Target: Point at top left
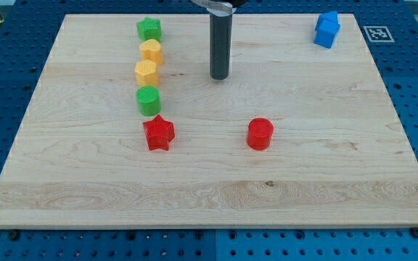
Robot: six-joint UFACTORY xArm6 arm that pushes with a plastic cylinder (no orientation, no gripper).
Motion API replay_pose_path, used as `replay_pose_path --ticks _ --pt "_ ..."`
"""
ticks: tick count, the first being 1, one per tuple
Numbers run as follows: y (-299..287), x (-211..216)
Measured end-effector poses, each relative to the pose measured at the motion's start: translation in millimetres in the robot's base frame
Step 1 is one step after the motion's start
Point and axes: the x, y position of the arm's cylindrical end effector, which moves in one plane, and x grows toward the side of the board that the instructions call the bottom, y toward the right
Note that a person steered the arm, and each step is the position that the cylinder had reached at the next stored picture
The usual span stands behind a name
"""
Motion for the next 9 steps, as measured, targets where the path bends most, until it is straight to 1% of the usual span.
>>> replay_pose_path --ticks 2,3,5,6,7,8,9 --pt "0.0 0.0" --pt "0.0 -11.6" --pt "-7.0 -89.6" --pt "-31.5 -121.3" --pt "-72.2 -148.6" --pt "-131.7 -166.0" --pt "-215.2 -164.5"
